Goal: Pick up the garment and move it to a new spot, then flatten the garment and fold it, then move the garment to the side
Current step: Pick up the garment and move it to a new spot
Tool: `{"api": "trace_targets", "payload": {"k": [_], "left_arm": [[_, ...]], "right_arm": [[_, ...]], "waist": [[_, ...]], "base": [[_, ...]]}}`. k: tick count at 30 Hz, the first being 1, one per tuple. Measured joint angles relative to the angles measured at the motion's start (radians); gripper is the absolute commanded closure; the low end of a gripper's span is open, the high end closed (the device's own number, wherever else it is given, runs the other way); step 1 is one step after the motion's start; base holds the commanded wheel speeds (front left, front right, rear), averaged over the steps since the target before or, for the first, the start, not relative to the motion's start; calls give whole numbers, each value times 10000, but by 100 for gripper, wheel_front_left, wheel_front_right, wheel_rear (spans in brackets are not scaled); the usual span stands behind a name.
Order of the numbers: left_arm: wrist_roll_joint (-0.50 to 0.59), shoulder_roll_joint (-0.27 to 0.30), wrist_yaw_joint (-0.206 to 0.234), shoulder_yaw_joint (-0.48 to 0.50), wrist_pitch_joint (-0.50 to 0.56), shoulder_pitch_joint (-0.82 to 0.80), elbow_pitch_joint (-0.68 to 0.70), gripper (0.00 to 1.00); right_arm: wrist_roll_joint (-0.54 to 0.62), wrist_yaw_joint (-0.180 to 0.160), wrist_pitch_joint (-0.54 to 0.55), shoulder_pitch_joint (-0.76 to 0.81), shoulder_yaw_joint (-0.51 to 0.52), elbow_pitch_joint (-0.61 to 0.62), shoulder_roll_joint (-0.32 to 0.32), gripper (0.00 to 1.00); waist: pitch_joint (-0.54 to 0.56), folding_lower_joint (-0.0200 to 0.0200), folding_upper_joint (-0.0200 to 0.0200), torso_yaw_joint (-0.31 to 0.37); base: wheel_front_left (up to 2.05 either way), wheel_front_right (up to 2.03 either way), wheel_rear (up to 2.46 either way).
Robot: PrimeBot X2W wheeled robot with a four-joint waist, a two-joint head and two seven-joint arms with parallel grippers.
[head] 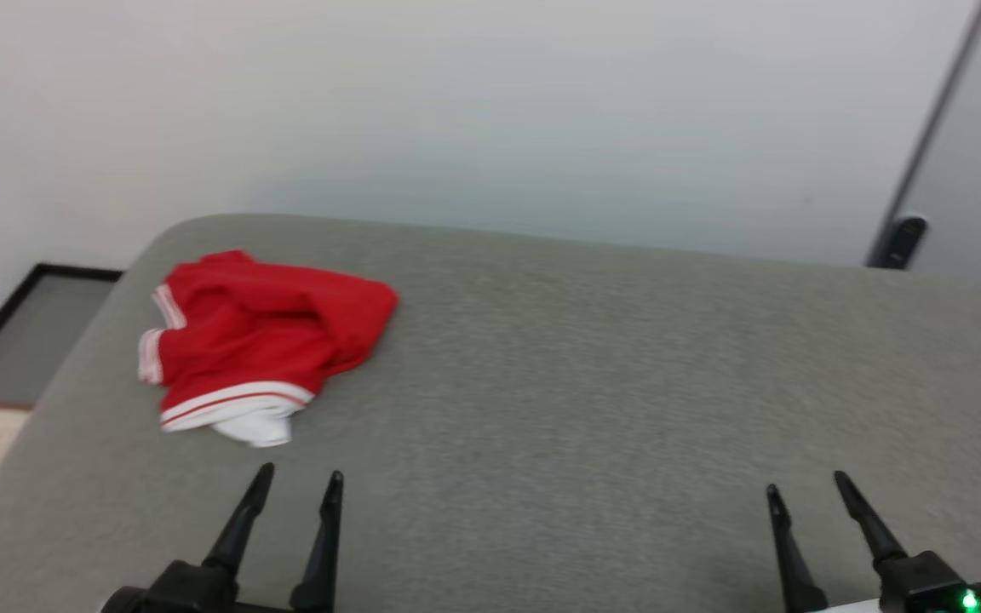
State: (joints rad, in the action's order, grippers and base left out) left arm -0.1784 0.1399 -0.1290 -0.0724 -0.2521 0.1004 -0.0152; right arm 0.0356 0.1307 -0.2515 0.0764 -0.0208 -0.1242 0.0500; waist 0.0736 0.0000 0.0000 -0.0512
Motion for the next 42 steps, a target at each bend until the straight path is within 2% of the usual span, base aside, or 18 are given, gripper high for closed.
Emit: {"api": "trace_targets", "payload": {"k": [4,12,18,21,25,32,34,38,42], "left_arm": [[228,157,-4,209,-73,1,-192,0],[341,-142,59,924,-121,143,-539,0],[-174,-420,113,1118,-67,167,-1037,0],[-704,-270,61,1030,723,-612,-1160,0],[-1455,314,40,828,2311,-2174,-1032,0],[-3714,2186,2,224,5032,-5686,-1434,0],[-4054,2742,0,-82,5825,-6615,-1755,0],[-4773,3361,0,-416,7329,-8506,-2694,0],[-5001,3674,0,-663,8454,-9960,-3735,0]], "right_arm": [[98,0,-58,-3,-382,-82,12,0],[-159,0,-125,-61,-1120,-284,8,0],[-159,2,-125,-75,-1174,-384,6,0],[35,4,-123,-91,-1156,-418,-6,0],[401,6,17,-256,-1106,-247,-2,0],[1089,6,230,-908,-796,320,29,0],[1172,6,236,-1002,-629,506,71,0],[1246,6,245,-1191,-472,890,140,0],[1248,6,278,-1356,-420,1252,153,0]], "waist": [[86,0,0,-649],[284,0,0,-2172],[388,0,0,-3084],[304,0,0,-3229],[123,0,0,-3151],[-691,0,0,-2822],[-1021,0,0,-2668],[-1802,0,0,-2269],[-2695,0,0,-1728]], "base": [[0,0,0],[0,0,0],[0,0,0],[0,0,0],[0,0,0],[0,0,0],[0,0,0],[0,0,0],[0,0,0]]}}
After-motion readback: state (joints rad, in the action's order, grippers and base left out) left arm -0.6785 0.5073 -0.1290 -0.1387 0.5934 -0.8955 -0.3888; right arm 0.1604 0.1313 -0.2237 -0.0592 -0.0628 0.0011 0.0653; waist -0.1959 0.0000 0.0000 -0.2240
